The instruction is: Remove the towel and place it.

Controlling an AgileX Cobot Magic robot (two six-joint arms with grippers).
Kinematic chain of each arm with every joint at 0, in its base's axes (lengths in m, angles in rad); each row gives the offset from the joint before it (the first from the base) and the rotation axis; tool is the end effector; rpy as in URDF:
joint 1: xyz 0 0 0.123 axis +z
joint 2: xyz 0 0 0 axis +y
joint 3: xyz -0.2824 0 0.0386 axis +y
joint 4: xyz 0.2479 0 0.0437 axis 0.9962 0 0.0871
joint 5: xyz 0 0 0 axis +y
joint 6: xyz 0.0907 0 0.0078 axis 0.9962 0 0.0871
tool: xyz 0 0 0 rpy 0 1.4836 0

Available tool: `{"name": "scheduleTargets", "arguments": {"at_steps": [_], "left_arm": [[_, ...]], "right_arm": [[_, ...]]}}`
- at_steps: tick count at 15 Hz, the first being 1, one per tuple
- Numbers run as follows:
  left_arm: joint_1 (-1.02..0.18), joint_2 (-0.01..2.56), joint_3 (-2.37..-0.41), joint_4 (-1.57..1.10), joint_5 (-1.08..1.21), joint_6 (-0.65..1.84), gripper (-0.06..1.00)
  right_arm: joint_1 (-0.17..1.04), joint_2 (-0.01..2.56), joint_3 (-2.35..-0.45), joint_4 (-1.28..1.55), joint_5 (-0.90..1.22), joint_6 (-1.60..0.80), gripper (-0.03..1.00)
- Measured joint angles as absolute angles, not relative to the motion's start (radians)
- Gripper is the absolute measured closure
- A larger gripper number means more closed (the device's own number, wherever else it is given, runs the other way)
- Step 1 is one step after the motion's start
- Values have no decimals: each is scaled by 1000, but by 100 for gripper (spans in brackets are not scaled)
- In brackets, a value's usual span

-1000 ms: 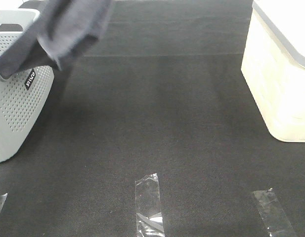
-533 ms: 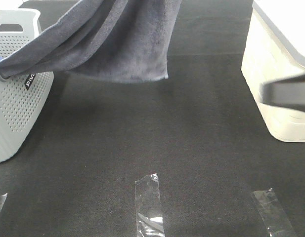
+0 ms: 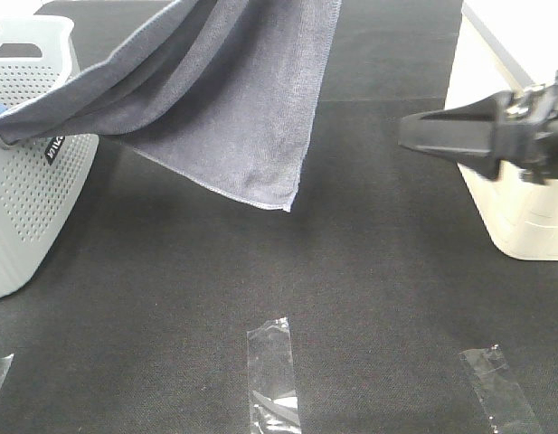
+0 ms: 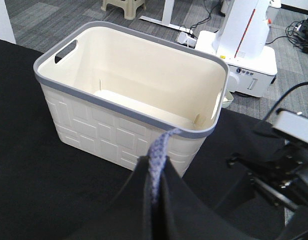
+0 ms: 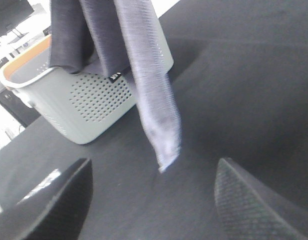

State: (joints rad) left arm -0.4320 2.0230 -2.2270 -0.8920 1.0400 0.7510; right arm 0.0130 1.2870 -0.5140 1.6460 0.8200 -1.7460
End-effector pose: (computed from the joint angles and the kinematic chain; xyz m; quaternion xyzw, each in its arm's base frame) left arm 0.3833 -0.2440 0.4191 0.4184 0.7153 -0.3656 0.4239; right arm 0.2162 0.0693 0.2277 -0.2160 0.8051 0.3406 0.4350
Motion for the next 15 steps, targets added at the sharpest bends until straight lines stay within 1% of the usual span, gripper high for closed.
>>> {"name": "scheduleTargets", "arguments": {"at_steps": [2,6,9,13,15], "left_arm": [[-432,2023,-2227,-905,1040,751,94],[-432,2023,-2227,-923,1039,751,94],[-432,2023,-2227,-923,1039,751,94],[-432,2023,-2227,-925,1039,751,94],[-432,2023,-2227,-926,1039,751,94]], "right_arm": [[20,1422,-576,1713,878,-1865,31],[156,1591,-701,1719,845,-2019,31],[220,1706,-765,1728,795,-2039,31],[230,1816,-827,1737,797,-2039,31],[230,1860,-847,1740,839,-2040,31]]}}
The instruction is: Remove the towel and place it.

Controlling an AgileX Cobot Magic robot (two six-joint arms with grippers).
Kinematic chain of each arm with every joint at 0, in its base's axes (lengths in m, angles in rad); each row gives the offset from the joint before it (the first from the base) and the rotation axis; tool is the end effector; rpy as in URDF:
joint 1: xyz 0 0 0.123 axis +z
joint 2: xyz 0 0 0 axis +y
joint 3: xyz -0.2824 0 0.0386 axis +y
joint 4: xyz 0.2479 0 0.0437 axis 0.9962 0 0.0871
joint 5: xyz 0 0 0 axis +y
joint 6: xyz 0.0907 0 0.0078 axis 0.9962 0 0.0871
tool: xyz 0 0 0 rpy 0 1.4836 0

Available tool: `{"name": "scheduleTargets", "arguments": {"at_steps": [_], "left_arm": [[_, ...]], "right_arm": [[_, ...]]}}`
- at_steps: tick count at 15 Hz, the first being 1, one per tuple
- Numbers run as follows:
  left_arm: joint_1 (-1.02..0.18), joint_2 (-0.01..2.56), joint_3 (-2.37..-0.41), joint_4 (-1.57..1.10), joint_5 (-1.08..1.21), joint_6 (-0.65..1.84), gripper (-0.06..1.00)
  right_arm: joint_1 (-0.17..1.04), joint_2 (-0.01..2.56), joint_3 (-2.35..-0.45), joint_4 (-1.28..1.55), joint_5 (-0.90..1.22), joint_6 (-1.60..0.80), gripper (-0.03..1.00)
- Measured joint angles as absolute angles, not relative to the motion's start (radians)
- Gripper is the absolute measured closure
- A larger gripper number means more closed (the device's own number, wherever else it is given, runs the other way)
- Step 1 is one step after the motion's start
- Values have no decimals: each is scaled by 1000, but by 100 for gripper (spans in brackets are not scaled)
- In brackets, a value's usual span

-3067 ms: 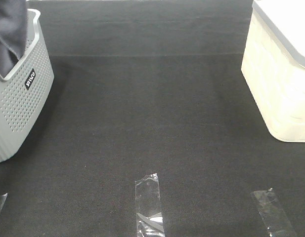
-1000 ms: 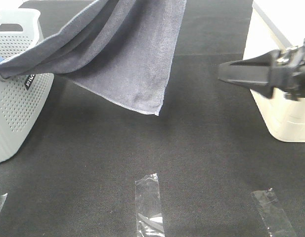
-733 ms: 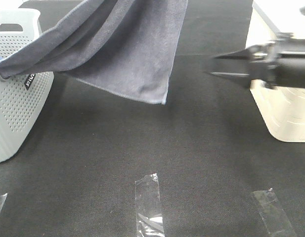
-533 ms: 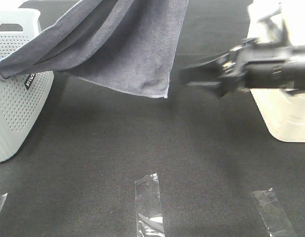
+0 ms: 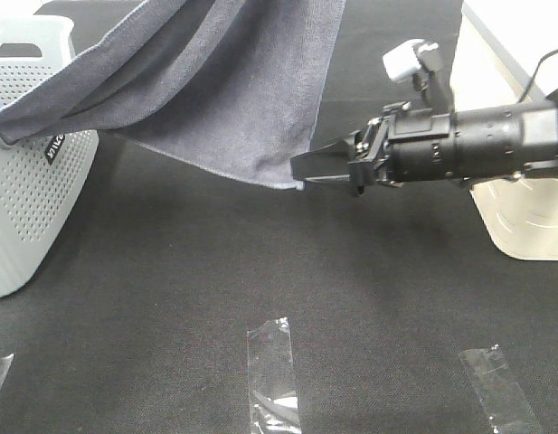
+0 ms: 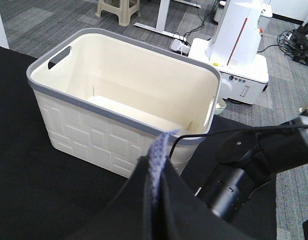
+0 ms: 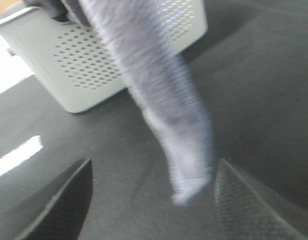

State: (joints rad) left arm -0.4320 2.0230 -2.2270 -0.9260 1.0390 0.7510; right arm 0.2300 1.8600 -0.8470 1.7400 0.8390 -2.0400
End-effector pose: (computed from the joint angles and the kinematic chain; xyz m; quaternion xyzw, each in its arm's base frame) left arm 0.3821 -0.2453 0.4212 0.4128 0.7106 -0.3809 0.4238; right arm 0.3075 0.1407 0.1538 -0.3440 0.7817 0.3681 0.3676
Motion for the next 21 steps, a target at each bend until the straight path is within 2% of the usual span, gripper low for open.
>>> {"name": "scheduleTargets", "arguments": {"at_steps": [6,9,13,17,19,21], "left_arm": [[-432,2023,-2227,-927,1039,751,94],[-432,2023,-2227,-928,1039,751,94],[-432,2023,-2227,-928,1039,751,94],[-432,2023,-2227,-928,1039,751,94],[-432,2023,-2227,-928,1038,751,94],[-432,2023,-2227,-928,1038,751,94]], "right_arm": [[230,1983,-956,1740,847,-2040,31],[230,1999,-976,1740,928,-2040,31],[237,2001,-977,1740,930,-2053,38],[314,2001,-977,1738,862,-2109,41],[314,2001,-977,1739,846,-2104,52],[314,2001,-977,1739,846,-2086,76]]}}
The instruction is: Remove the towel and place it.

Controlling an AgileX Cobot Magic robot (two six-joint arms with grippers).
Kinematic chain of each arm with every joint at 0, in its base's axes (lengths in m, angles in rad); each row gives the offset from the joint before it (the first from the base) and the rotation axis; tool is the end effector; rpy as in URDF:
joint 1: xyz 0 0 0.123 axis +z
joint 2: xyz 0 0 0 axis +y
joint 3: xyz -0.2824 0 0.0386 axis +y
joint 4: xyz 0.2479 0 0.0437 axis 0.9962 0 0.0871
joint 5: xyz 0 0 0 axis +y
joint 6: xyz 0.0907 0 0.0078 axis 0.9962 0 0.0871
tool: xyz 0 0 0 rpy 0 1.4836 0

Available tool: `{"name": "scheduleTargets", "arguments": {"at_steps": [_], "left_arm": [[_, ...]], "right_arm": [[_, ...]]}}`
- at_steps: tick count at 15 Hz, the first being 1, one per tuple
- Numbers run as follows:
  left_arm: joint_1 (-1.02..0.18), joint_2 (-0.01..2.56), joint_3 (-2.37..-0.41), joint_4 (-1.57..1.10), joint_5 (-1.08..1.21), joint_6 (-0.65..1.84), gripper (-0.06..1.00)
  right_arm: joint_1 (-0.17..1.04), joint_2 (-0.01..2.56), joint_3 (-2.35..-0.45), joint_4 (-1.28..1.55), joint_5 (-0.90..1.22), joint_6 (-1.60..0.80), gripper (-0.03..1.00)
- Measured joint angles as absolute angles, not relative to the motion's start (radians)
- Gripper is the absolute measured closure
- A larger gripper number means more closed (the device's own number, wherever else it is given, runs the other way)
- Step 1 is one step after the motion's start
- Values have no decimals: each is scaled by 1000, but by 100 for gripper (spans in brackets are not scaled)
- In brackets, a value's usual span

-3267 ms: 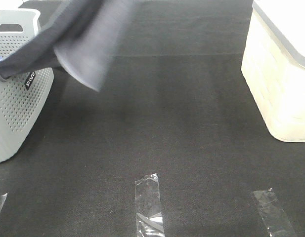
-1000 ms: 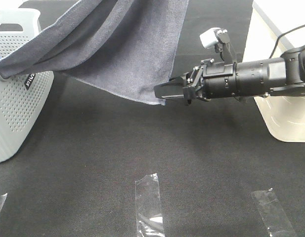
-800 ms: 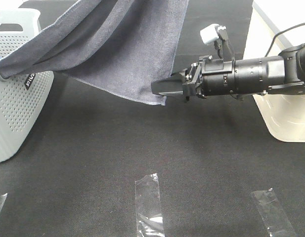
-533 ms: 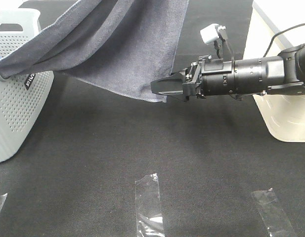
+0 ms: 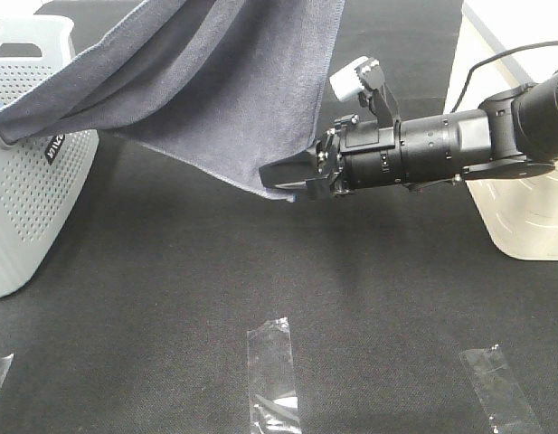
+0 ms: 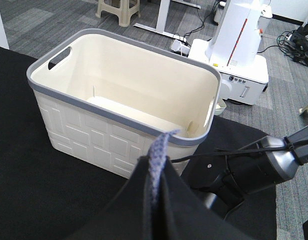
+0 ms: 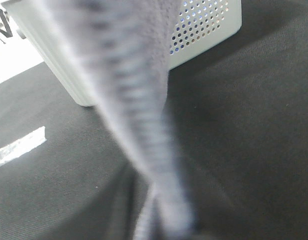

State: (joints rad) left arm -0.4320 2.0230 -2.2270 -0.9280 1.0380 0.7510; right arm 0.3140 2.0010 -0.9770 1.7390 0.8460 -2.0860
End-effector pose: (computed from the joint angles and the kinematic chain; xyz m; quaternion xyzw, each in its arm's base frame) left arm 0.3821 -0.2453 0.4213 0.4122 0.7103 -0.3817 0.4241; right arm 0.3254 0.1764 0.1328 -0.3935 0.7583 0.3787 0.3558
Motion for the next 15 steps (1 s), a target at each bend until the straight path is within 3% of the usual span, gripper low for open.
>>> {"name": "scheduleTargets", "arguments": {"at_steps": [1,2,6,11,13,15], "left_arm": [[-432,2023,-2227,-928,1038,751,94],[-432,2023,-2227,-928,1038,751,94],[-432,2023,-2227,-906,1038,722,94],[-432,2025,-2227,-645,1032,318,94],[-432,2048,-2227,-518,1014,155,94],[-432,2091,-2227,-496,984,116,94]], "right_arm": [[314,2001,-977,1739,846,-2059,90],[314,2001,-977,1740,846,-2006,97],[314,1969,-977,1681,821,-1669,97],[314,1802,-977,1228,727,-1058,97],[309,1711,-977,940,720,-694,97],[263,1646,-988,768,708,-514,97]]}}
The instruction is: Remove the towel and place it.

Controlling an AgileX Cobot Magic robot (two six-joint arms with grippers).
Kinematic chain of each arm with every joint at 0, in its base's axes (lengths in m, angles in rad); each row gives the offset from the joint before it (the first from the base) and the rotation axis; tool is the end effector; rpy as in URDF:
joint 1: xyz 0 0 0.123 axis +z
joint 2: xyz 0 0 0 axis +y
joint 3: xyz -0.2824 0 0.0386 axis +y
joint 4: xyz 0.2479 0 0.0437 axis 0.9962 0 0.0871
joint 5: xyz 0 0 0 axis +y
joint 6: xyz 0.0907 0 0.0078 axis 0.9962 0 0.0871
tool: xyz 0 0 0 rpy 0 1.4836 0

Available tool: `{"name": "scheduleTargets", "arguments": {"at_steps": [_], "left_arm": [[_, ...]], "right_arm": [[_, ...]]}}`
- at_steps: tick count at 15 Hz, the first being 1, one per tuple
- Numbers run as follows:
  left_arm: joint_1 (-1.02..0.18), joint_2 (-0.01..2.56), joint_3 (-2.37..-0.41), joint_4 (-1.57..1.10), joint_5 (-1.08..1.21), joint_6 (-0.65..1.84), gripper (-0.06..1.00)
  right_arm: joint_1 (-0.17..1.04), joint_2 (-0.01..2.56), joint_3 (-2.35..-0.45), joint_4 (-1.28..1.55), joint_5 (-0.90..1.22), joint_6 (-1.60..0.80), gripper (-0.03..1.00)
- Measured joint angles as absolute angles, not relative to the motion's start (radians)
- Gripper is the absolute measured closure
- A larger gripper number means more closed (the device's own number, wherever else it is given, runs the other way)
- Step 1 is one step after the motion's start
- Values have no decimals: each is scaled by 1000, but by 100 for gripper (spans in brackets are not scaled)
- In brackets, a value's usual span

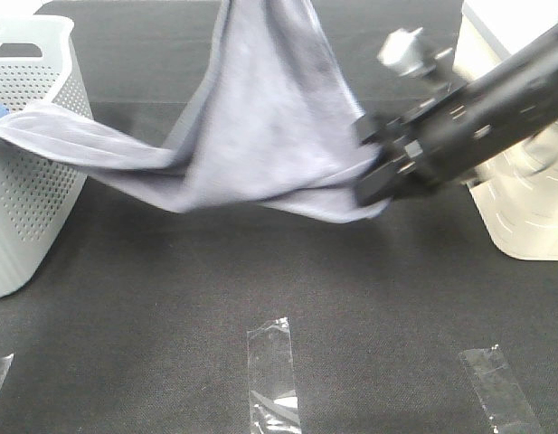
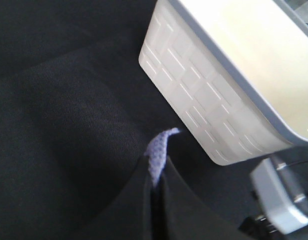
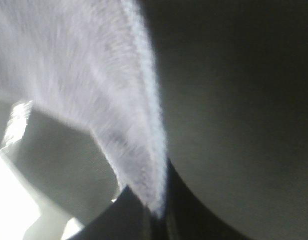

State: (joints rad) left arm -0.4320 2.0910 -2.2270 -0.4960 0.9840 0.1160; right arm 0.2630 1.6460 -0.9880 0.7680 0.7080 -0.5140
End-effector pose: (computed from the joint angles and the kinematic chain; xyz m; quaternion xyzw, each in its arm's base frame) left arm 0.4184 -0.2327 0.3718 0.1984 0.8698 -0.2985 0.3392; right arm 0.2960 0.1224 0.2115 -0.1197 0.9422 0.2633 0.1692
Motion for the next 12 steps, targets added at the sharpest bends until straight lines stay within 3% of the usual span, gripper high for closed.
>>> {"name": "scheduleTargets", "arguments": {"at_steps": [5,9,12], "left_arm": [[-435,2174,-2227,-497,618,125,94],[-436,2163,-2227,-498,251,234,94],[-436,2078,-2227,-467,179,447,94]], "right_arm": [[90,1612,-1249,604,705,-385,97],[69,1612,-1579,528,646,-391,97],[69,1612,-1753,526,649,-418,97]]}}
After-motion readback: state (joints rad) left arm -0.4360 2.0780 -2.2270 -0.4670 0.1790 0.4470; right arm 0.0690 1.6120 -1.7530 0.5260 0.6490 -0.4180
